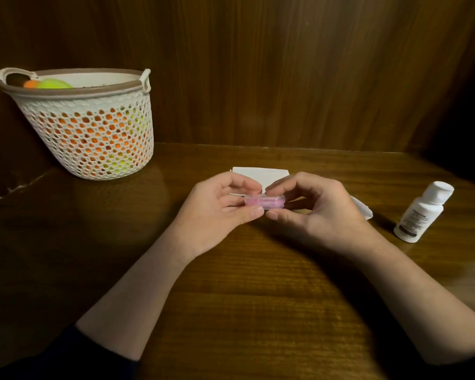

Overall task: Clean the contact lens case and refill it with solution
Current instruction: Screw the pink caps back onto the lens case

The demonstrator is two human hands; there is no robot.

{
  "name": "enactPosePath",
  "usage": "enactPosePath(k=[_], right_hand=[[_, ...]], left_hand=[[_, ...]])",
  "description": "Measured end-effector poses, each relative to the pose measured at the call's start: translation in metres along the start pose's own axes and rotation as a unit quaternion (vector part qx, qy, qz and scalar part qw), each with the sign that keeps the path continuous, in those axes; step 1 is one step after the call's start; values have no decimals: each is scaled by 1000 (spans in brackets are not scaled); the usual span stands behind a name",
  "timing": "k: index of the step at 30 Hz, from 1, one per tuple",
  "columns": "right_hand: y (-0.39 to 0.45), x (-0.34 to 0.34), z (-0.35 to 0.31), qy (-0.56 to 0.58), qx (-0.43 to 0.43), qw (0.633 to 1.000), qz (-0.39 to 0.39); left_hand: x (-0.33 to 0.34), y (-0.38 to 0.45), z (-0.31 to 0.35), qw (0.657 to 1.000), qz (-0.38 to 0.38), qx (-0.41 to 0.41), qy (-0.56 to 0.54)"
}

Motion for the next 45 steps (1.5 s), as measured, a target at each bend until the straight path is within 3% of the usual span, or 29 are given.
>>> enactPosePath(k=[6, 20, 32, 45], right_hand=[[-1, 0, -1, 4, -23, 1000, 8], [-2, -2, -3, -54, -6, 998, -4], [0, -2, 3, -40, 32, 998, -24], [2, 4, 23, -117, 118, 978, -124]], left_hand=[[0, 1, -2, 1000, 8, 3, 6], [1, -2, -2, 999, 16, 10, 46], [1, 1, -6, 1000, -6, 6, 21], [6, 1, -14, 977, -72, -30, 200]])
Point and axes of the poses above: each hand's wrist, its own y-axis towards the middle knuckle, its own x-axis out of the palm, z = x × y, the point moved 2 cm from there along y, towards the middle knuckle, and after that the axes turned 9 degrees about -z, right-handed, at the moved point
